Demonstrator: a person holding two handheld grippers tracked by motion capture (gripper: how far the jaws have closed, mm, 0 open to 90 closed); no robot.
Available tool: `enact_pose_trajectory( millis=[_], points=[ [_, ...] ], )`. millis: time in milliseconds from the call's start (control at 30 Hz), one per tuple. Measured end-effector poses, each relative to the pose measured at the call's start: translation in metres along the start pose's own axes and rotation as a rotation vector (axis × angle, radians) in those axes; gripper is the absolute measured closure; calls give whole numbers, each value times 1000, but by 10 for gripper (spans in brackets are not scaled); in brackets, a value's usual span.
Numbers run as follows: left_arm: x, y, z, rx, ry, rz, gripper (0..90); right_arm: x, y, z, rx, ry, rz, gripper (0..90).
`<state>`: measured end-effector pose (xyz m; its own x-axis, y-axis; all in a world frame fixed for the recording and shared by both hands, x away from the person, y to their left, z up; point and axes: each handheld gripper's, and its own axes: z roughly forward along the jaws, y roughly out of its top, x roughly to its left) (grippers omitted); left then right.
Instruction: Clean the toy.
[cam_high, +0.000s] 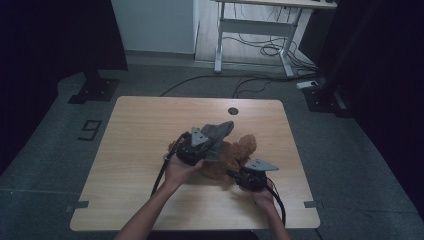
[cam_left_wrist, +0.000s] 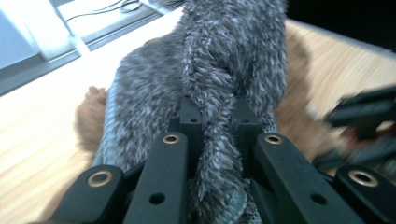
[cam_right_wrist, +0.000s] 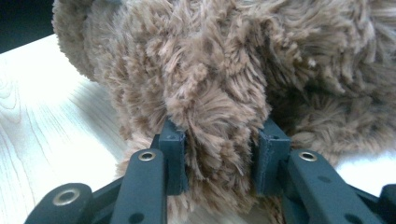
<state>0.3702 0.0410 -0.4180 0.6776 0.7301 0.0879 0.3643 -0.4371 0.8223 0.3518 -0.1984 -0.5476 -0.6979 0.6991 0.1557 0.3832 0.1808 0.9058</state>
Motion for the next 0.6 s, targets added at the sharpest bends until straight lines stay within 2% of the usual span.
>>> enact_pose_trajectory(
  millis=[100, 200, 267, 300, 367, 433, 600],
  points=[
    [-16, 20, 19, -6, -54, 5, 795, 0, 0, 0, 1, -1, 2, 628],
    [-32, 37, 45, 23, -94, 9, 795, 0, 0, 0, 0, 0, 2, 628],
    [-38, 40, 59, 51, -87, 23, 794, 0, -1, 0, -2, 1, 3, 628],
    [-41, 40, 70, 84, -73, 35, 795, 0, -1, 0, -1, 1, 2, 628],
    [-40, 34, 83, 123, -68, 21, 793, 0, -1, -1, 3, -1, 2, 628],
    [-34, 26, 88, 116, -71, -9, 793, 0, -1, -1, 6, -6, 6, 628],
    [-21, 18, 75, 115, -31, 4, 794, 1, -1, 0, 6, -8, 1, 627]
  ],
)
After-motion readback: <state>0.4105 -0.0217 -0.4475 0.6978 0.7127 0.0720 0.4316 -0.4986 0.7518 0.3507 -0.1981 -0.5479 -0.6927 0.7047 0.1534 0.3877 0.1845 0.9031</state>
